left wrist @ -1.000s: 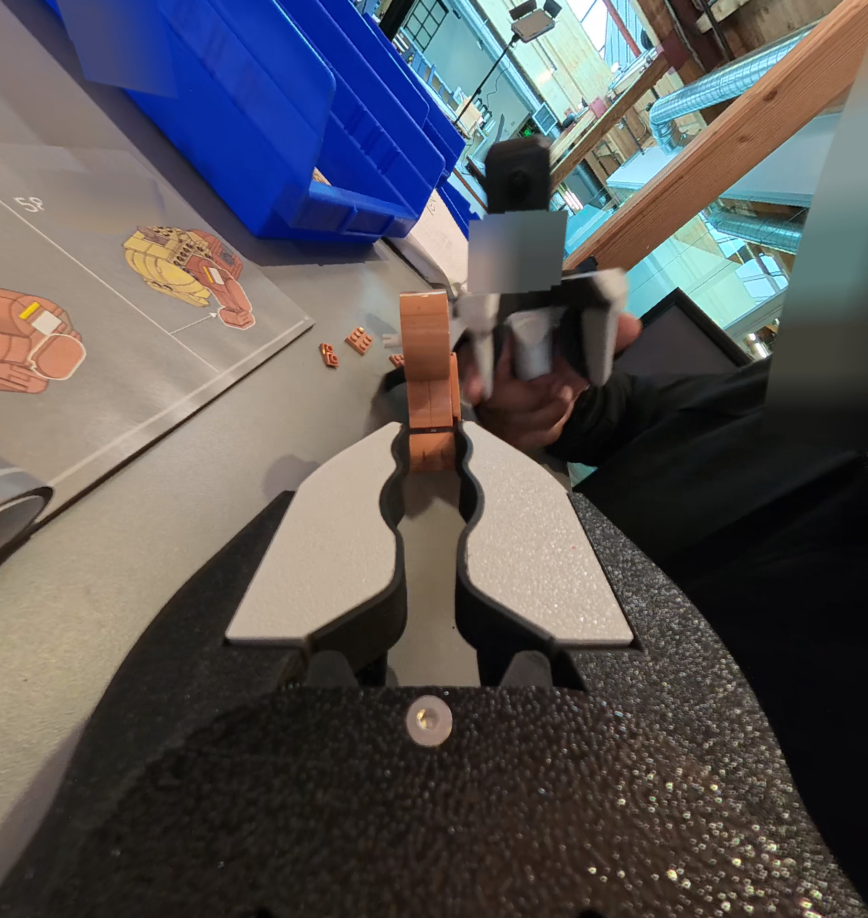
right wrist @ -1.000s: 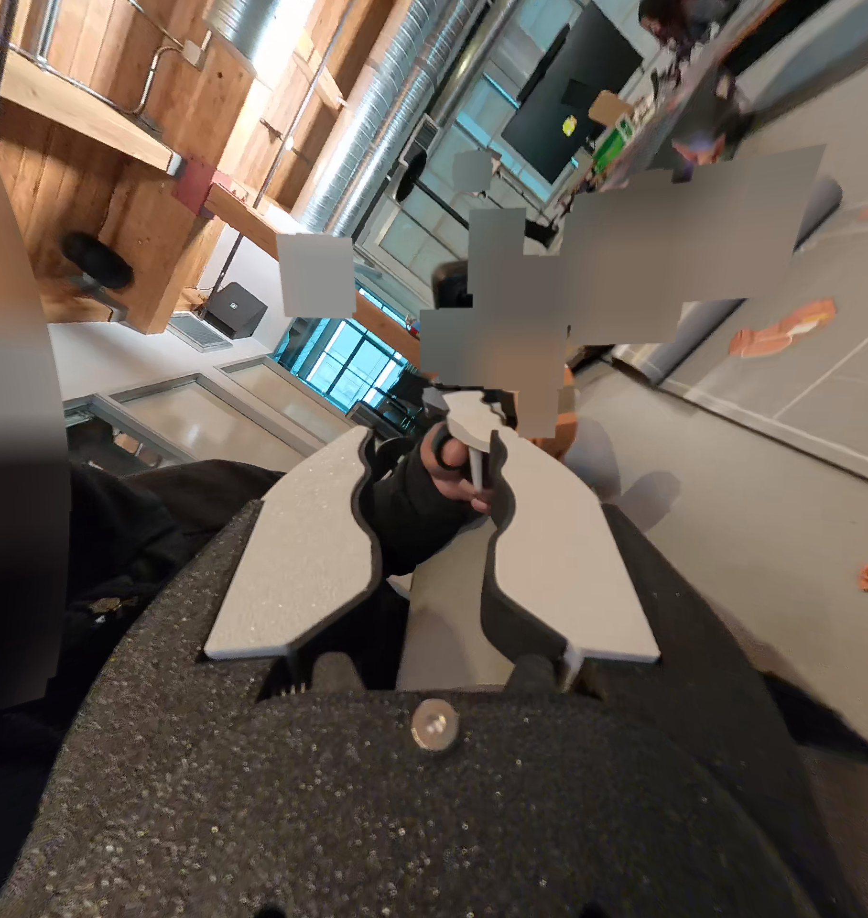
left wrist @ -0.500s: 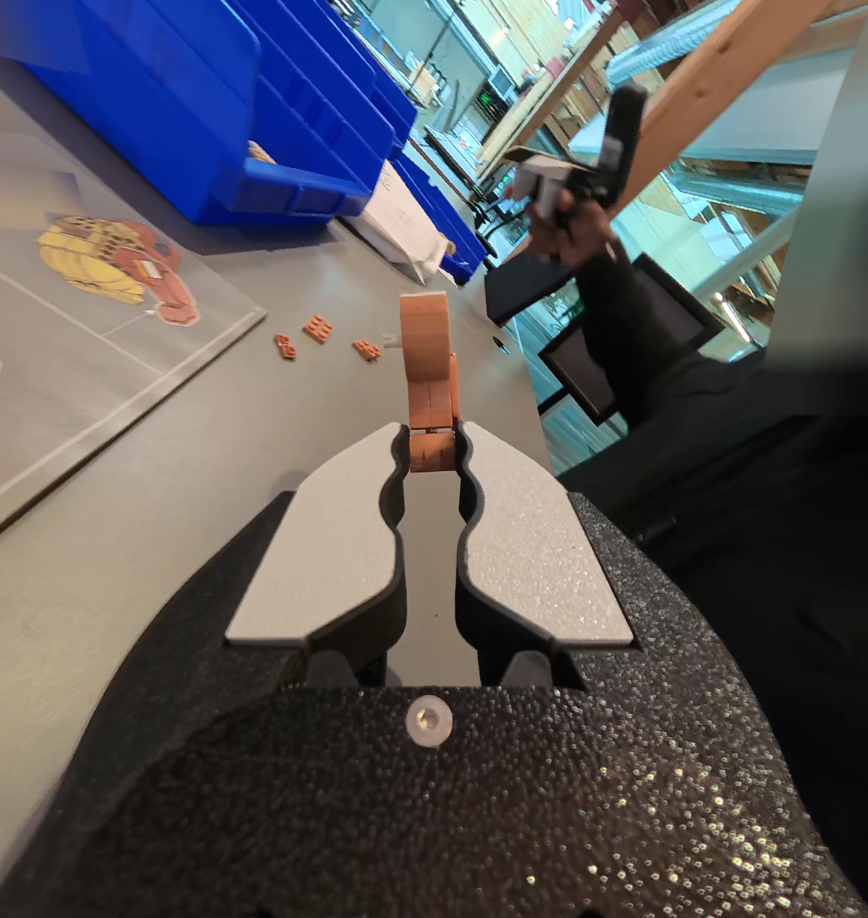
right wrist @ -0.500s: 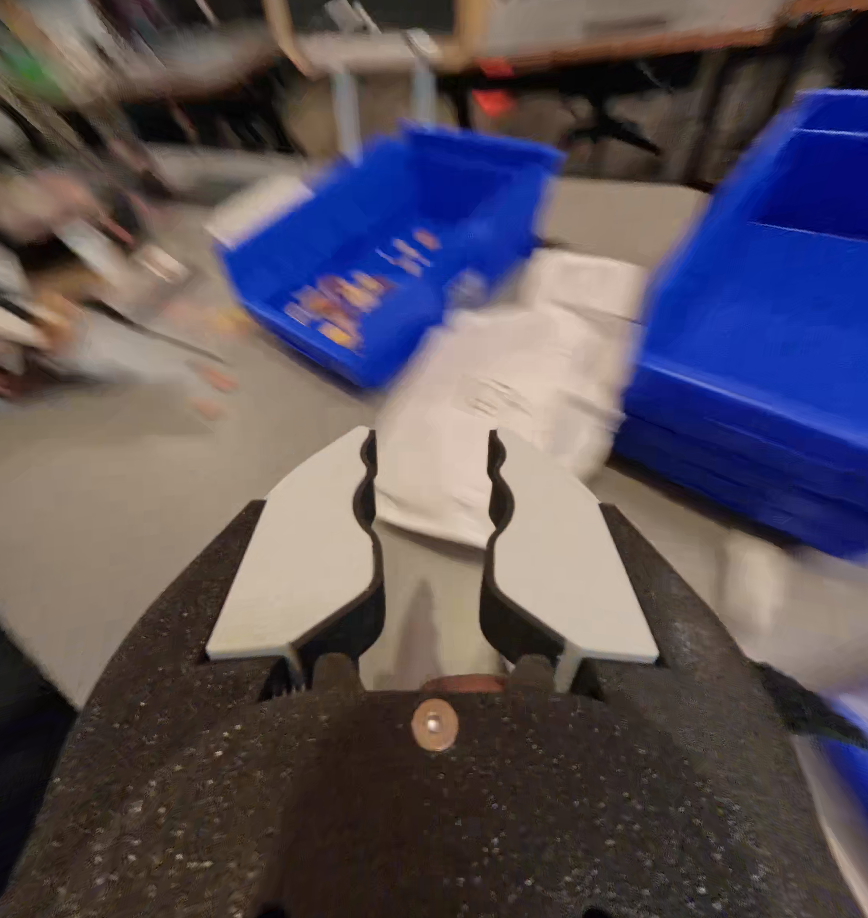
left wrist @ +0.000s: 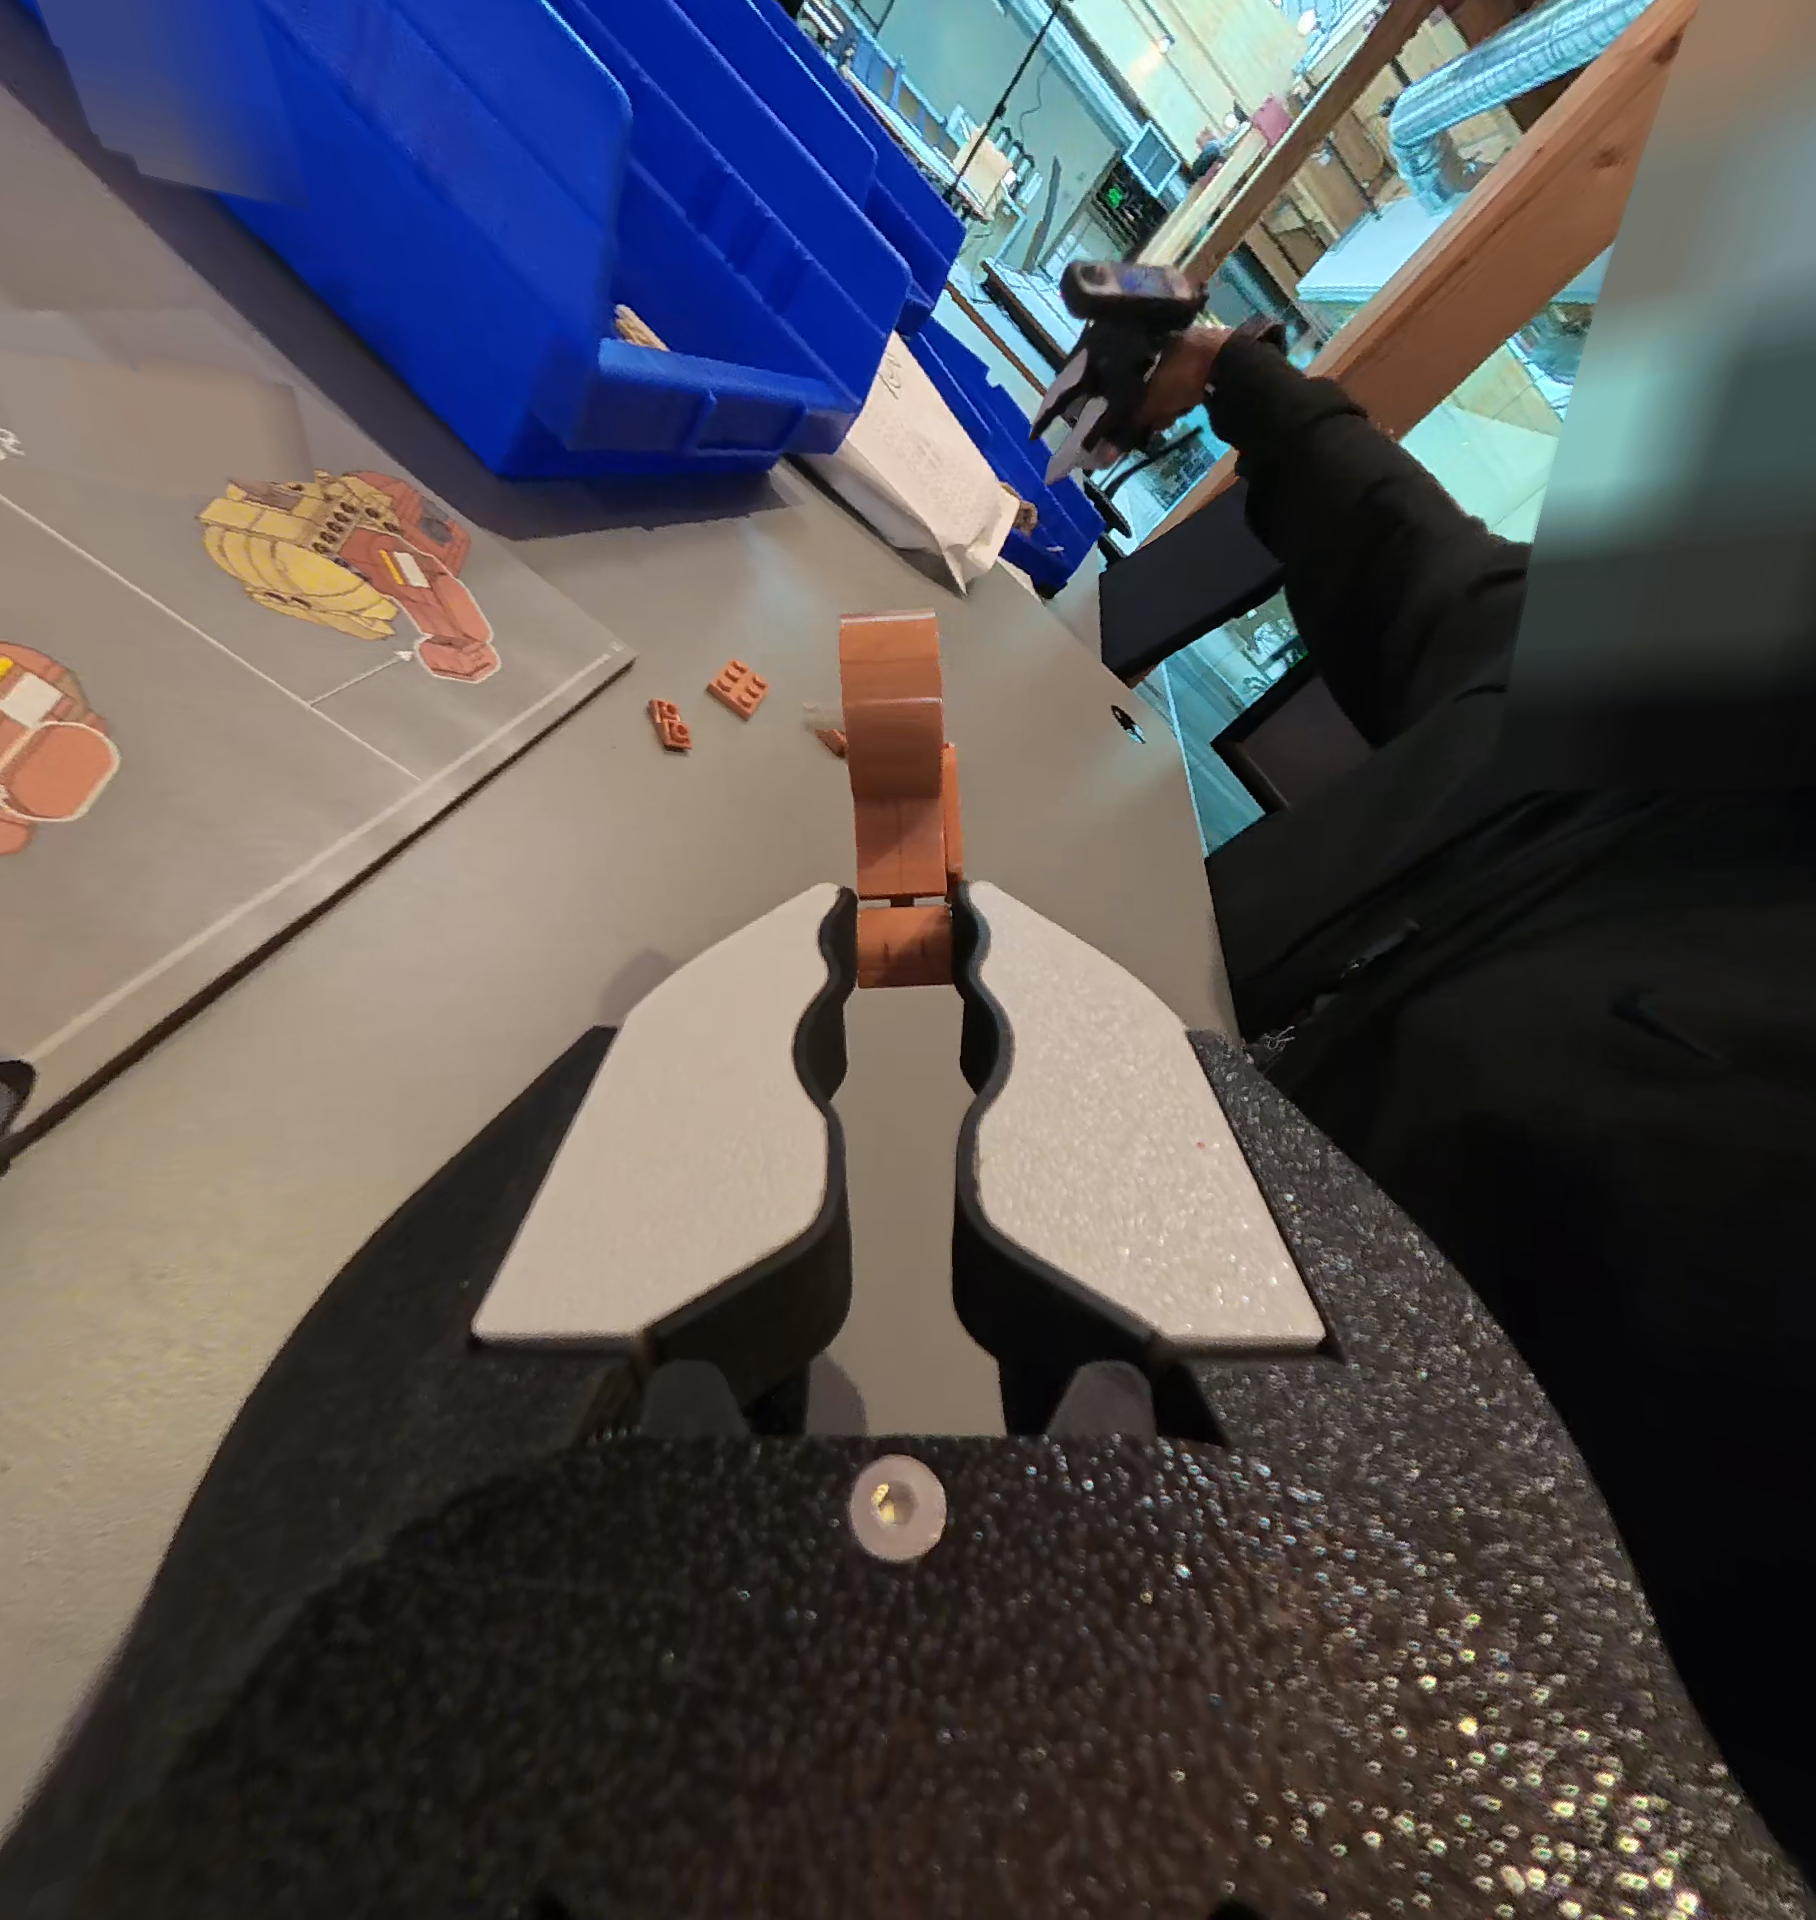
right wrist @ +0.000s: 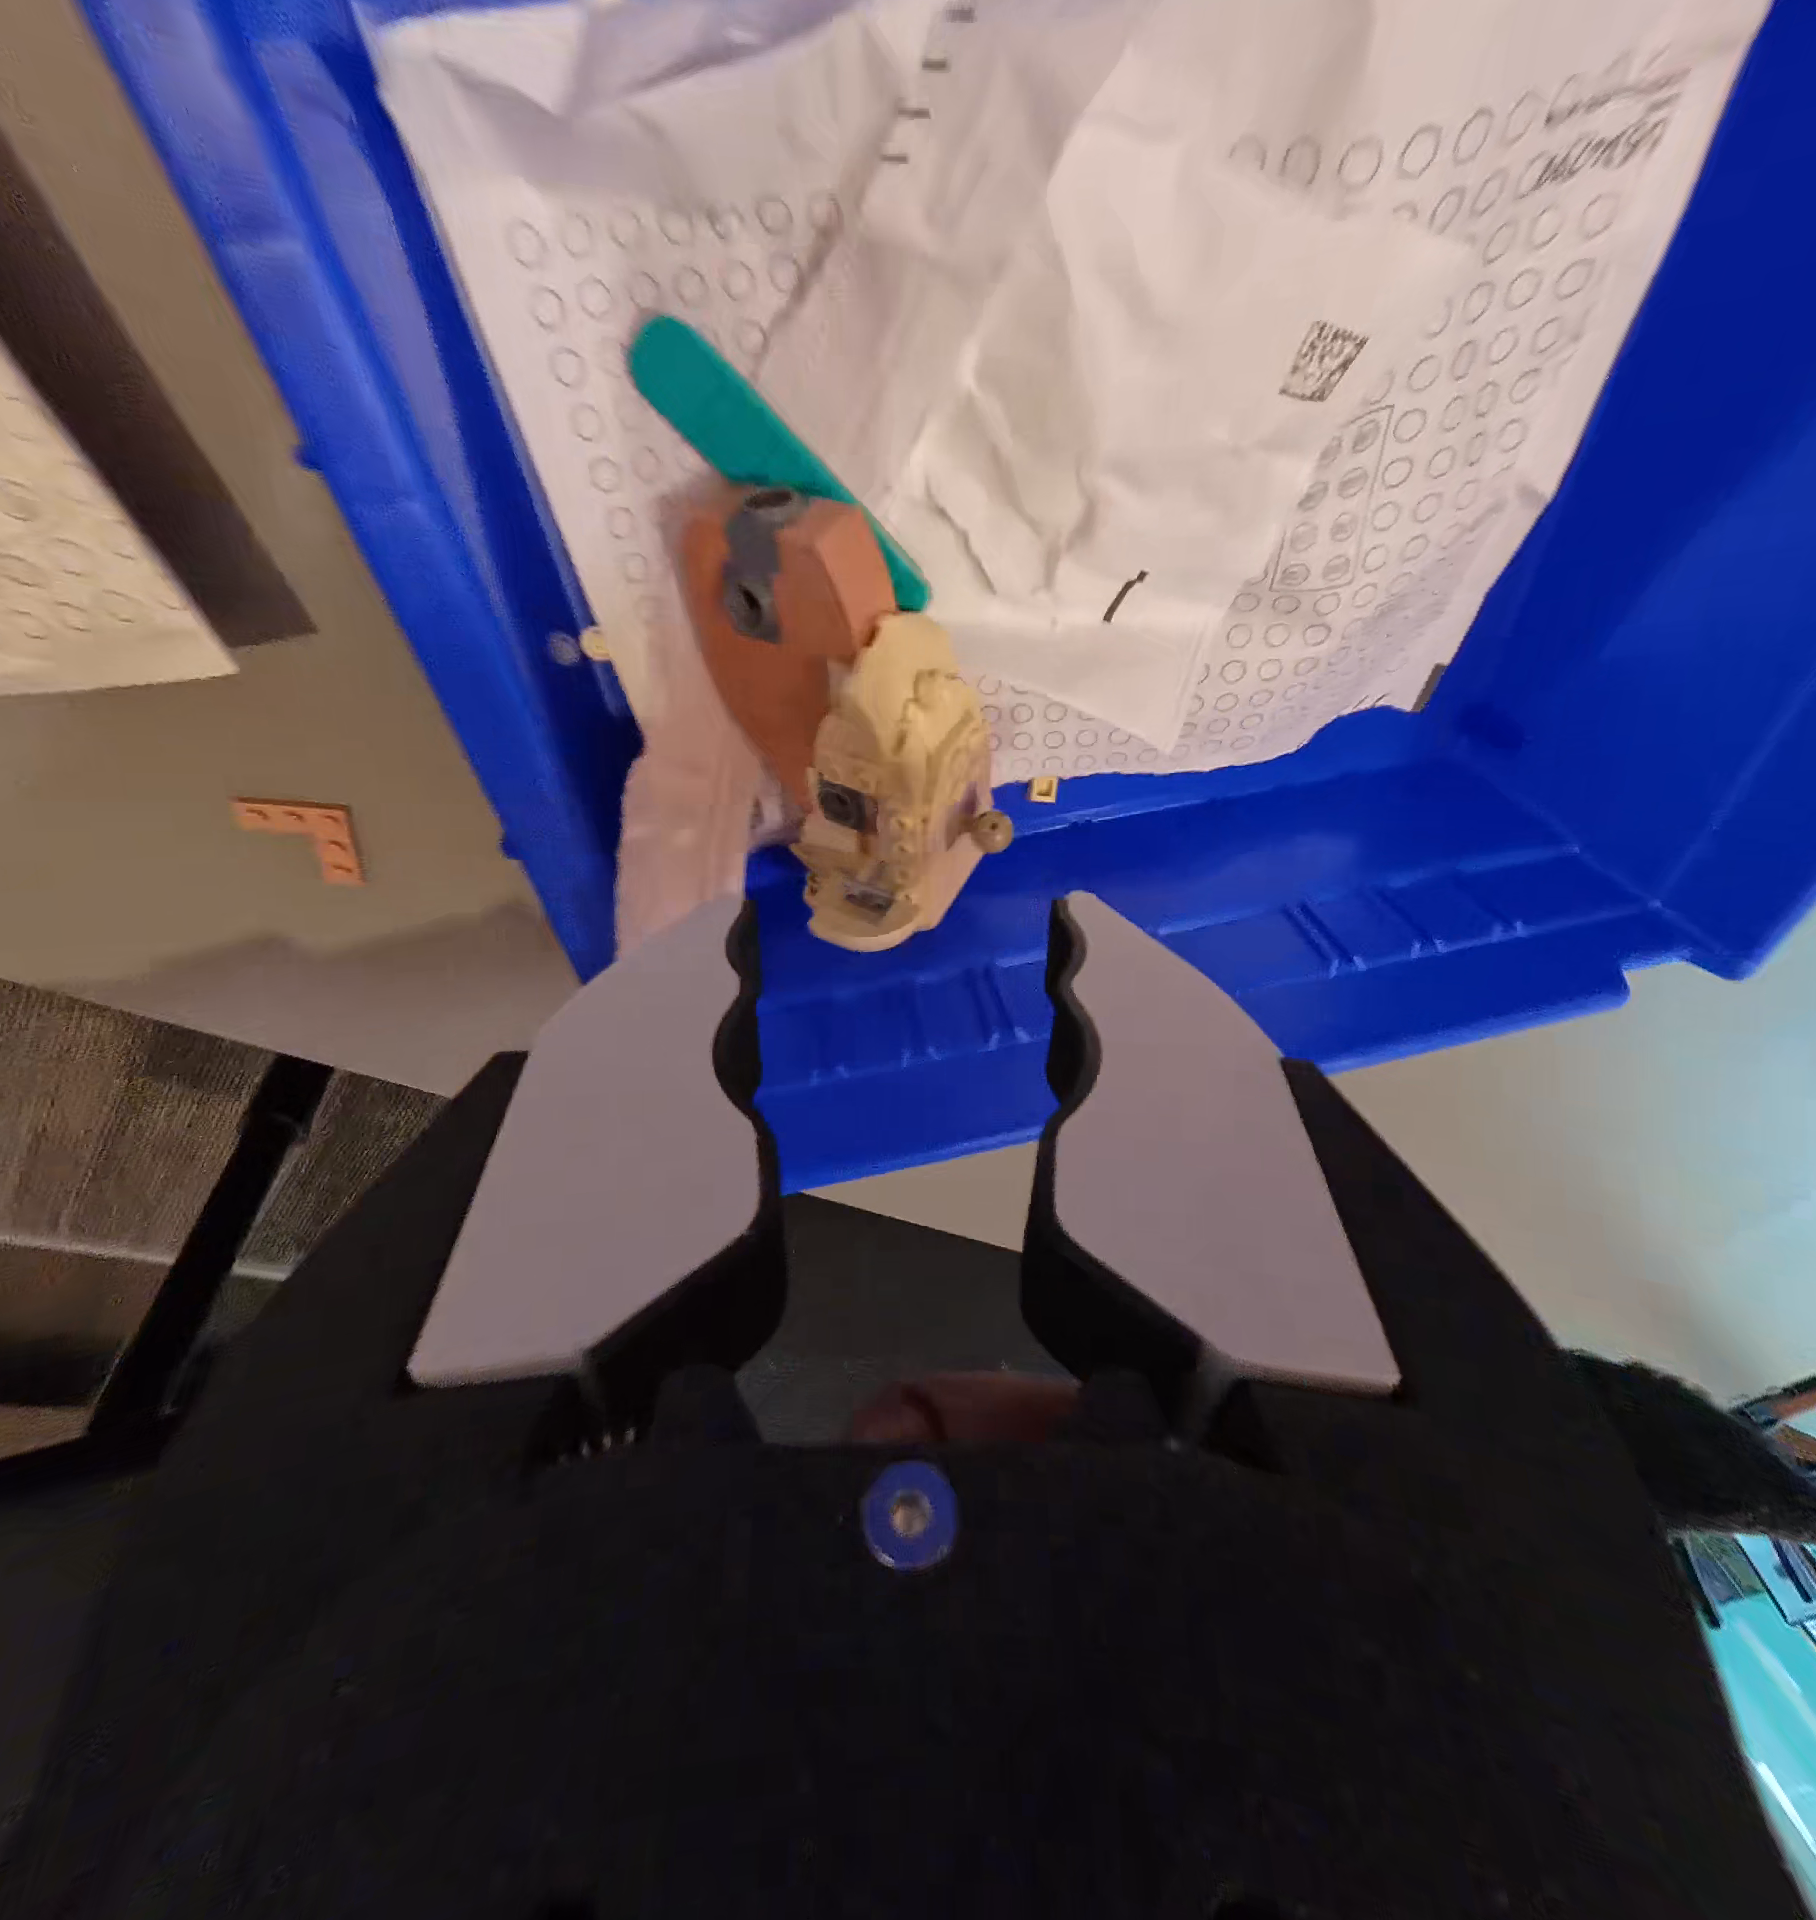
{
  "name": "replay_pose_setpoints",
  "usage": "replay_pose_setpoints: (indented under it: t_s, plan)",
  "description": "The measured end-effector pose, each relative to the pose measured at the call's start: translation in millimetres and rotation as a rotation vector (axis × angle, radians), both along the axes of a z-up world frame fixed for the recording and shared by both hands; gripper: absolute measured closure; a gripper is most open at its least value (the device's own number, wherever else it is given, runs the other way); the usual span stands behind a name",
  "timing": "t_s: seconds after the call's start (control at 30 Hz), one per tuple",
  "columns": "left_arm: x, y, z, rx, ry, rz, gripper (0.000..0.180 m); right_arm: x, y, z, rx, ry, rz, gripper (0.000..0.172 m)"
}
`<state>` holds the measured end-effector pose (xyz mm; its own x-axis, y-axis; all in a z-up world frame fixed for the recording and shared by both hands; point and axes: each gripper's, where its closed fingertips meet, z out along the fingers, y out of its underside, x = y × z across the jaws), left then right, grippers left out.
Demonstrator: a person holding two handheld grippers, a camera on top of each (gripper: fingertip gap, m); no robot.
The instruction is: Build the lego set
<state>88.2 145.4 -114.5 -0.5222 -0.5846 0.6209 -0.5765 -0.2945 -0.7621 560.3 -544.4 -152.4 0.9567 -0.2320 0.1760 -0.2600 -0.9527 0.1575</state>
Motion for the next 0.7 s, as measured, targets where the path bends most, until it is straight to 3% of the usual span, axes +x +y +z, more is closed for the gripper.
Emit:
replay_pose_setpoints:
  t_s: [0.33,0.43,0.6,0.7]
  plan:
    - [5,4,-3,0.011,0.020,0.041,0.164,19,-29,-60,-0.140,0.157,0.006,0.106]
    - [5,4,-3,0.015,0.019,0.048,0.164,13,-32,-74,-0.147,0.227,0.001,0.117]
    - [6,5,-3,0.012,0.019,0.056,0.164,12,-37,-68,-0.118,0.221,0.010,0.134]
    - [6,5,-2,0.008,0.015,0.050,0.164,11,-38,-56,-0.109,0.168,0.029,0.135]
